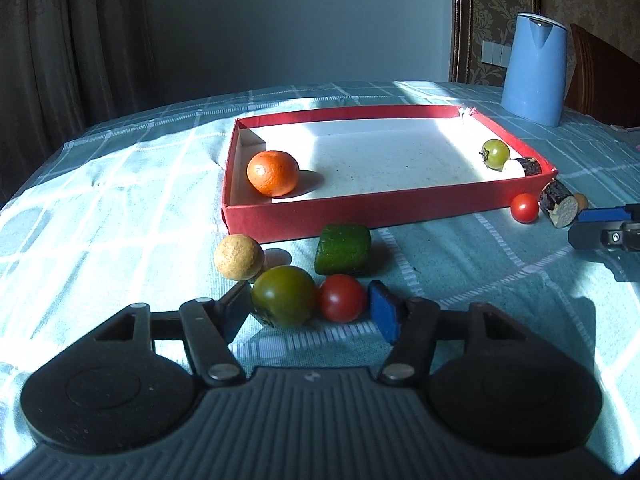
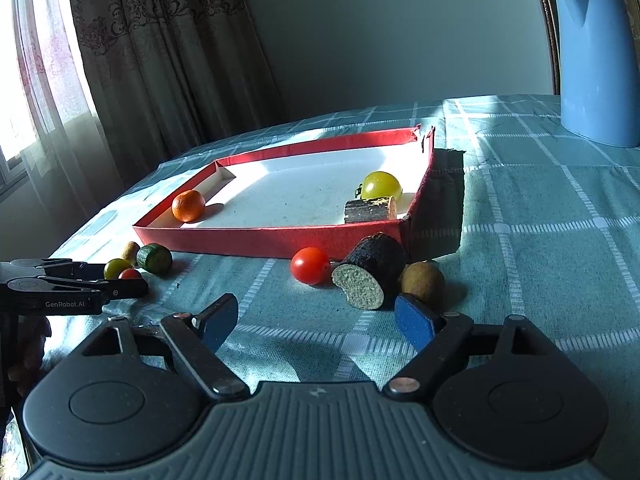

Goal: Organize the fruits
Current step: 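Move the left gripper to the dark green tomato and close on it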

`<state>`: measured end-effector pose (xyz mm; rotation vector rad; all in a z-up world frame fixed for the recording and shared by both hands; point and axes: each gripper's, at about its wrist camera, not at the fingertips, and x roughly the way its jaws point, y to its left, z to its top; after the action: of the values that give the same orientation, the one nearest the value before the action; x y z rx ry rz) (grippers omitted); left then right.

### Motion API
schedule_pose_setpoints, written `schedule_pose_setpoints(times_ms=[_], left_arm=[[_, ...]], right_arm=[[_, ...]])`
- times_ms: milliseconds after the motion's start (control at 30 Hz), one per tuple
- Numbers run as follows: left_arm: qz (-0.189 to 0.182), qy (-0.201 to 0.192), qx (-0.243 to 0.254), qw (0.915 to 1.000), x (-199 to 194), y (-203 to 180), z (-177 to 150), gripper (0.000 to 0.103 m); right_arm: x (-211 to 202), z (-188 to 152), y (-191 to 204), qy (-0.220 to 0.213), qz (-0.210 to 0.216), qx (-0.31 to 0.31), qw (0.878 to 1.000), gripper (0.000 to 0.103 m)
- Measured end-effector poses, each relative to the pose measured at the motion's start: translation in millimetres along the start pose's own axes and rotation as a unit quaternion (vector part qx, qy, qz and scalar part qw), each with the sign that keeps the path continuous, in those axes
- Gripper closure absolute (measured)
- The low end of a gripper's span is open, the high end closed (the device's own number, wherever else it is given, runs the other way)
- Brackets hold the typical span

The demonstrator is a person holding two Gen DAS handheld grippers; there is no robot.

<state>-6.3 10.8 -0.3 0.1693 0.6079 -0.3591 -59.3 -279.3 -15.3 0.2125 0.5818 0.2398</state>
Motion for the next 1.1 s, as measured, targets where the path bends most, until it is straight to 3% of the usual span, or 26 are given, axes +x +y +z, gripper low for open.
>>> schedule_pose_setpoints(times_ms=[367,500,567,733,933,1100], left_arm=[[0.001,-0.022,-0.003,0.9997,-9,0,-4,0.046],[0.007,-0.039,-0.016,0.9991,-16,4,-5,0.031],[0.006,-0.037,-0.023,0.999,-15,6,-4,0.032],[0.005,-0.043,-0.048,0.9979,-17,14,-5,0.047],[0.006,-0.092,-0.105,0.9902,-32,33,-9,0.047],[0.011,-0.054,-0.132,0.9897,-22,42,-6,0.048]], right_arm=[[0,0,-1,0.002,0.001,0.003,1.0,0.016],[1,-1,0,0.003,0.0,0.001,1.0,0.015],[1,-1,0,0.003,0.0,0.001,1.0,0.015],[1,-1,0,0.003,0.0,0.002,1.0,0.015],[1,-2,1,0.005,0.001,0.002,1.0,0.014],[2,-2,1,0.004,0.002,0.003,1.0,0.014]])
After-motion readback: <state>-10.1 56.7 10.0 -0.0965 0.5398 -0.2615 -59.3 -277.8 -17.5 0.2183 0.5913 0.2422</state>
